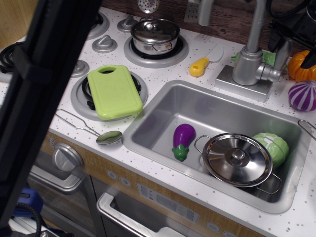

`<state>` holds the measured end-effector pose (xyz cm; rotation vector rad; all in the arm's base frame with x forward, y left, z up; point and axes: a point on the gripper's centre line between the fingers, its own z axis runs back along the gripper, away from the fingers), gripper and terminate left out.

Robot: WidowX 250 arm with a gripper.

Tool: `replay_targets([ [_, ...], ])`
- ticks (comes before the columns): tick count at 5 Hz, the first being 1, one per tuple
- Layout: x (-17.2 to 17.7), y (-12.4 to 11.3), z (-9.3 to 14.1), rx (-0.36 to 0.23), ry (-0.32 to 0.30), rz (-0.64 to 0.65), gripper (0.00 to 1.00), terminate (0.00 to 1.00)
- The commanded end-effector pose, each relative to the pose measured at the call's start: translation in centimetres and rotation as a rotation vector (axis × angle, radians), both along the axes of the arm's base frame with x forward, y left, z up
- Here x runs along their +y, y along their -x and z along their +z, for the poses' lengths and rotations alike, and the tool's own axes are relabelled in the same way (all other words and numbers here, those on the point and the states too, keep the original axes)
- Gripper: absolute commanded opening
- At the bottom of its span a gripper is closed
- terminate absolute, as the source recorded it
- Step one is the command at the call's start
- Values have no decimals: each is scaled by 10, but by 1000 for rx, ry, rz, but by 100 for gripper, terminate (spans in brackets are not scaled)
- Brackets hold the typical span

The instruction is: Turn lever vertical to front

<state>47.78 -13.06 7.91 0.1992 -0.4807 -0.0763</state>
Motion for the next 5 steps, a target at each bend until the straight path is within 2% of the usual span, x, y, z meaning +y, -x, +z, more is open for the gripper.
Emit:
replay_targets([
  [1,7,-15,26,-68,23,-2,100,0],
  [2,7,-13,29,-58,27,23,0,0],
  [5,2,23,23,13,62,110,0,0],
])
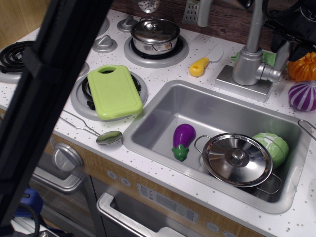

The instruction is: Turn lever vertical to front

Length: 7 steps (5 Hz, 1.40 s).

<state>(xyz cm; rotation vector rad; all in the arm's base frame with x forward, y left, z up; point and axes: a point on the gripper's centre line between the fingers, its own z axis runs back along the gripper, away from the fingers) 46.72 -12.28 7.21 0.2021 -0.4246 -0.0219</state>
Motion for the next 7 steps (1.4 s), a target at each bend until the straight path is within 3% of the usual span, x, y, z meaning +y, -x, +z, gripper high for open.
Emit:
replay_targets([
  [1,-5,22,24,-16,84,72,0,0],
  [6,-1,33,-16,60,164,94,0,0],
  [7,1,31,-9,101,166,76,100,0],
])
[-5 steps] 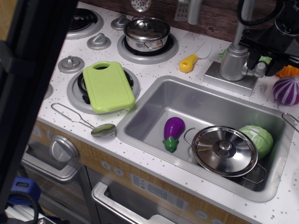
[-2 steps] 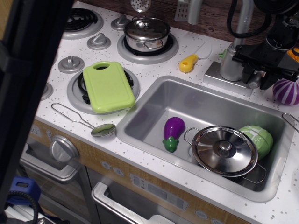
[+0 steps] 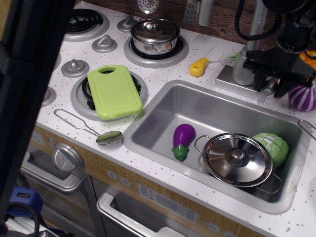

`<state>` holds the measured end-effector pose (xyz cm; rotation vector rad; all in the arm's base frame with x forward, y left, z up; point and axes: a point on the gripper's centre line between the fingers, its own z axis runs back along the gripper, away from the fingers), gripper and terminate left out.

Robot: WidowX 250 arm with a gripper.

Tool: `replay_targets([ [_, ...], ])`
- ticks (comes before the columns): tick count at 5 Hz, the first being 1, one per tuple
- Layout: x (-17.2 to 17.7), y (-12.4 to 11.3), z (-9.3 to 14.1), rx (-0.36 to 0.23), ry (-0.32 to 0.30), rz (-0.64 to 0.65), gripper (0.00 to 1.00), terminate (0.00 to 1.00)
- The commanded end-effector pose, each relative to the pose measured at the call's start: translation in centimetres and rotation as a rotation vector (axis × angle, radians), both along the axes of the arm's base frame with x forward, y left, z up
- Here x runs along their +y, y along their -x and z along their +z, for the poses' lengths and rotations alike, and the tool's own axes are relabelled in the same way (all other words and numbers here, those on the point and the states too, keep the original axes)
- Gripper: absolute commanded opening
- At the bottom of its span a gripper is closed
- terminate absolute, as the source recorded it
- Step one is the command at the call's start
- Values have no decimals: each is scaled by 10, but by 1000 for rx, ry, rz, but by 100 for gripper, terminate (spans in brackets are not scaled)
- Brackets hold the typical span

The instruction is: Turn lever vertical to front

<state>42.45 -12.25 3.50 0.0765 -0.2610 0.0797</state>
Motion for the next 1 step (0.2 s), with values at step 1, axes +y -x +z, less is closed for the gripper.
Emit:
replay_targets([
  [1,2,-13,40,56,-3,-26,100,100],
])
